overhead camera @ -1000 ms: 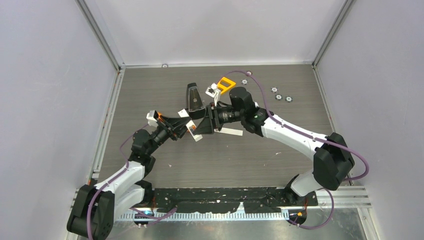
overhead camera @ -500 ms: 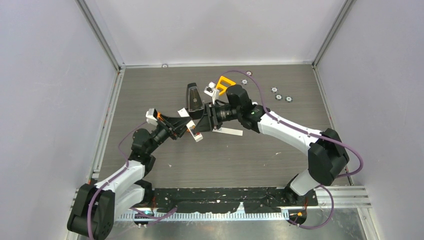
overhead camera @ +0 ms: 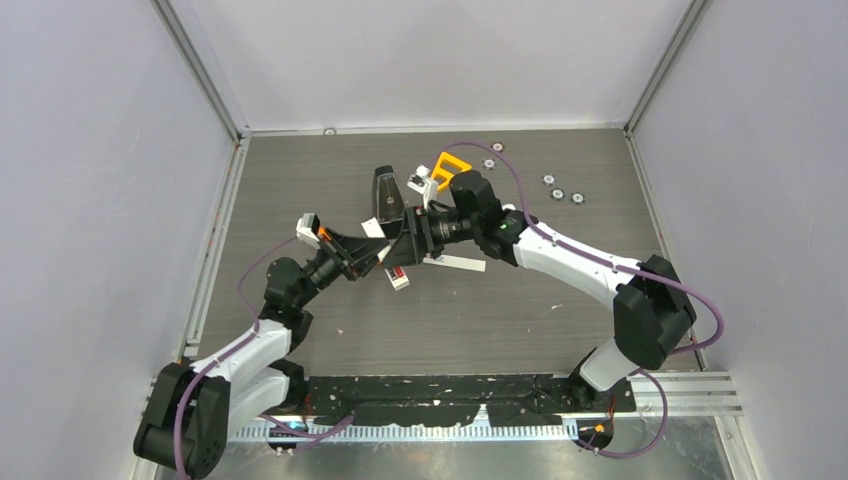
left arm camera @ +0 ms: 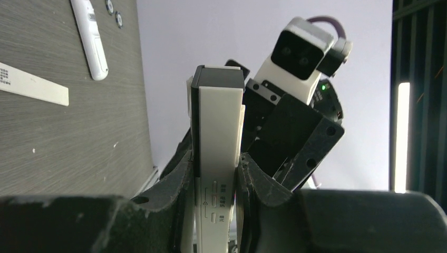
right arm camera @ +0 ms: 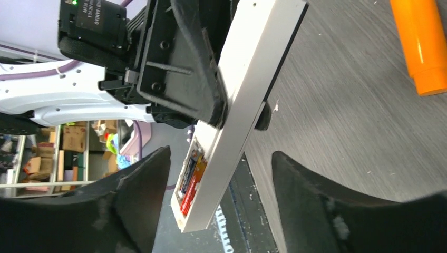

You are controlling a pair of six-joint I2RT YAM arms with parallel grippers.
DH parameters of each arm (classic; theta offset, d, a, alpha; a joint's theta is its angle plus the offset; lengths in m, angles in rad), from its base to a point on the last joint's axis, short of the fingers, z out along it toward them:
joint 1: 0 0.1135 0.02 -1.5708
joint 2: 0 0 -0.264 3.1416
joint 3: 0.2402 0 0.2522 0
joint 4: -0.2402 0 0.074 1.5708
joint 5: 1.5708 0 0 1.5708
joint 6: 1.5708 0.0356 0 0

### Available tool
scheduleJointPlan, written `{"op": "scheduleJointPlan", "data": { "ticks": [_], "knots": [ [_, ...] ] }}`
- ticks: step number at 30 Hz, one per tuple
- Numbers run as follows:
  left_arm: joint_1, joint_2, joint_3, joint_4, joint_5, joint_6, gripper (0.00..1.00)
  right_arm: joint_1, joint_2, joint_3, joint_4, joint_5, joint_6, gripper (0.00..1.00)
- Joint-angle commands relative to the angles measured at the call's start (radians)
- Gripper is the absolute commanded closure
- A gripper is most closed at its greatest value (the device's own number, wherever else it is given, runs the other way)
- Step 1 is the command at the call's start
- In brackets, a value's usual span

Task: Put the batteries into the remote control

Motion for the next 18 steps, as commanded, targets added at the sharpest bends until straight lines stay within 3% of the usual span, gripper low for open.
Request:
{"op": "scheduleJointPlan", "data": {
  "ticks": [1, 7, 13, 18],
  "knots": [
    [-0.005, -0.031, 0.053, 0.061, 0.063, 0.143, 1.00, -0.007, -0.049, -0.006, 0.066, 0.031, -0.004, 0.20],
    [0.004, -0.056, 0.094, 0.025, 0.132, 0.361, 1.00, -0.022, -0.111, -0.027, 0.090, 0.023, -0.015, 0.14],
    [0.006, -0.062, 0.132, 0.004, 0.169, 0.455, 1.00, -0.019, -0.156, -0.028, 0.036, 0.042, -0.099, 0.13],
    [0.006, -0.091, 0.139, -0.089, 0.101, 0.483, 1.00, 0.037, -0.170, 0.069, -0.193, 0.253, -0.234, 0.14]
  ]
}}
